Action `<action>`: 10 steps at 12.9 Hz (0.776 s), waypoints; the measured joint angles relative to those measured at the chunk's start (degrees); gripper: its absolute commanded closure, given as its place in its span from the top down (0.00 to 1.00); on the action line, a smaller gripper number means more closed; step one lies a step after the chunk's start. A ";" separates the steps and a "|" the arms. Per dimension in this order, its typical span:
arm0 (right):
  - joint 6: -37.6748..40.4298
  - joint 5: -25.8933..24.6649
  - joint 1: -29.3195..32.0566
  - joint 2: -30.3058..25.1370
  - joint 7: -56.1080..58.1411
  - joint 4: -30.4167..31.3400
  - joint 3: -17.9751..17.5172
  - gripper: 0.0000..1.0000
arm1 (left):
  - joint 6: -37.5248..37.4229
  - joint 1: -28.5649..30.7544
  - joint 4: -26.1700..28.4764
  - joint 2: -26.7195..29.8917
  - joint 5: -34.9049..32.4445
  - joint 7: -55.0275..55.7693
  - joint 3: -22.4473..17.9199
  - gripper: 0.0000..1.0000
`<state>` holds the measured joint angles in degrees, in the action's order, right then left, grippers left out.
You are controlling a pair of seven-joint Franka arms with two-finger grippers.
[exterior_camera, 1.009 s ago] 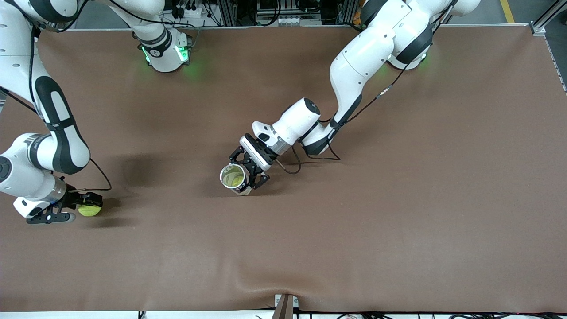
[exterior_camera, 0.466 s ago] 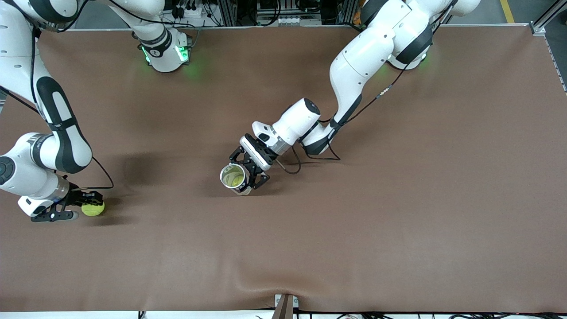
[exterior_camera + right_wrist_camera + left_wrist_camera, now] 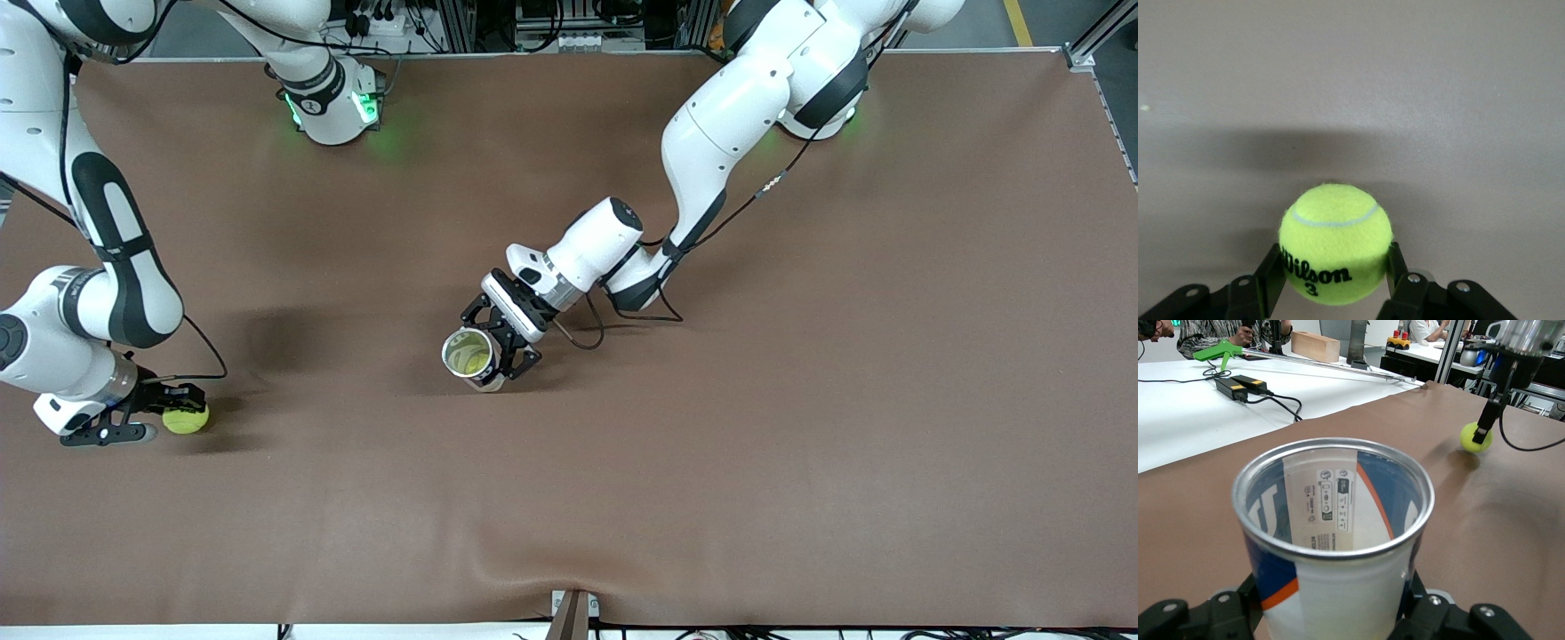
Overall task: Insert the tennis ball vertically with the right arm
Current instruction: 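Grasp the Wilson ball with the right gripper and lift it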
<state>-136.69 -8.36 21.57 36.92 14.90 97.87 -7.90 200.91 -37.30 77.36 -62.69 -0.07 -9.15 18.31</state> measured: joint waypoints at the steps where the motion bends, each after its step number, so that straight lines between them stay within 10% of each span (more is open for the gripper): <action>1: 2.79 0.07 -0.41 -1.40 -0.02 -0.56 -0.42 0.00 | 0.00 0.00 0.00 -0.05 0.00 0.00 0.00 0.80; 10: 22.95 5.05 -16.21 -16.15 -26.91 -2.01 -3.23 0.00 | 0.00 -0.02 0.03 -0.17 0.00 0.00 -0.02 0.80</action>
<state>-113.74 -3.31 5.36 20.77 -12.01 95.86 -11.13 200.91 -37.31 77.39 -62.86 -0.07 -9.15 18.29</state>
